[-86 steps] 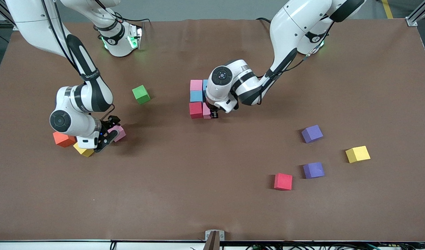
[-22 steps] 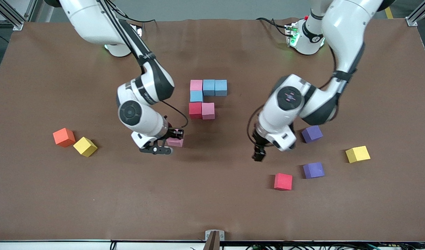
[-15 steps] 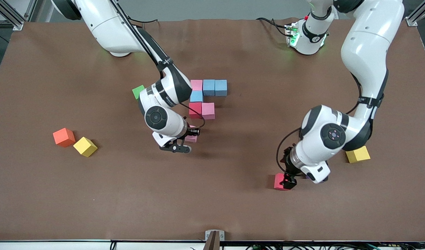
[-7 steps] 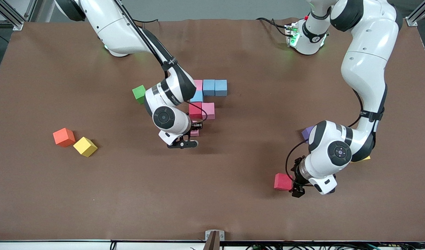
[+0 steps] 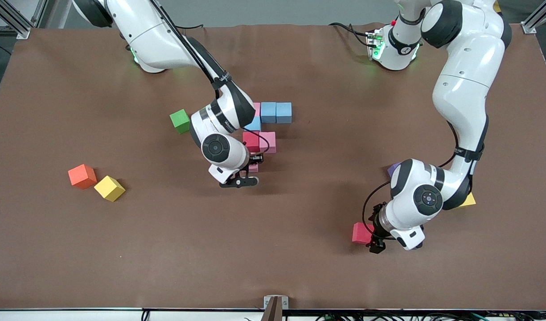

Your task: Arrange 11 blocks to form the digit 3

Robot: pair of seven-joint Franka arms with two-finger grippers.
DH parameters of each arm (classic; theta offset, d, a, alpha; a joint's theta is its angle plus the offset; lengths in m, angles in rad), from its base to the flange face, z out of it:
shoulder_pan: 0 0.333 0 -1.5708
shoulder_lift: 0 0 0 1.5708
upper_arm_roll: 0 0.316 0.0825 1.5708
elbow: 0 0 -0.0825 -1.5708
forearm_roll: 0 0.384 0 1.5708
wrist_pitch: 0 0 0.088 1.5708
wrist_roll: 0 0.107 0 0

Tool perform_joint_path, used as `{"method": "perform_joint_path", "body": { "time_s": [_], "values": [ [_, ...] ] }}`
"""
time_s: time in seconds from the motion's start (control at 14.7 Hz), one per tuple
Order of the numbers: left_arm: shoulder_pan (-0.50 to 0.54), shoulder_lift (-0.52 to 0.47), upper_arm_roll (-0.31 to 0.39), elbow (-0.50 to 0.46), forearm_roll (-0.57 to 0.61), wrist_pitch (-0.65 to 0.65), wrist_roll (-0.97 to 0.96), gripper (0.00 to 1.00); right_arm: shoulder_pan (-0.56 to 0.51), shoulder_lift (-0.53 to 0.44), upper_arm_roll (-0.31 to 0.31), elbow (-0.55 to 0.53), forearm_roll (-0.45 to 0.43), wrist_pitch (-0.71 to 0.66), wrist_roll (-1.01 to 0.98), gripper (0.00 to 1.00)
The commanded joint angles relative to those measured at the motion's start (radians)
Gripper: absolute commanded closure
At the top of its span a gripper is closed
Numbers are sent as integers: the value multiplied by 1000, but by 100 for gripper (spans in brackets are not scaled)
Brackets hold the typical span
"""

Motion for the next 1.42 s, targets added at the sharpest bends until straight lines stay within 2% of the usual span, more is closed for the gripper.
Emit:
{"method": "perform_joint_path", "body": {
  "time_s": [0.0, 0.14, 0.2, 0.41, 0.47, 0.54, 0.68, 0.81, 1.22, 1.36],
  "values": [
    [-11, 31, 8, 31, -1, 25, 4, 0, 3, -21, 7, -55, 16, 46, -5, 71],
    [-11, 31, 8, 25, -1, 25, 7, 2, 3, -31, 7, -77, 16, 54, -5, 71],
    [-11, 28, 8, 20, -1, 25, 10, 13, 3, -41, 7, -89, 16, 63, -5, 71],
    [-9, 6, -2, 13, -1, 11, -4, 59, 1, -52, 15, -121, 16, 98, -5, 71],
    [-9, -10, -4, -2, -1, 4, -7, 70, 3, -54, 17, -123, 16, 98, -5, 71],
    [-11, -24, -8, -12, -1, -15, -22, 78, 3, -60, 17, -129, 16, 98, -5, 71],
    [-5, -52, -57, -23, 1, -68, -65, 81, 1, -73, 17, -141, 16, 95, -5, 71],
    [-5, -93, -90, -61, 5, -114, -140, 81, 1, -80, 17, -150, 16, 97, -9, 70],
    [-92, -254, -105, -297, 24, -104, -409, 79, 1, -78, 27, -152, 36, 100, -9, 70],
    [-121, -311, -107, -393, 24, -64, -488, 79, 1, -78, 27, -153, 50, 107, -9, 70]
  ]
}}
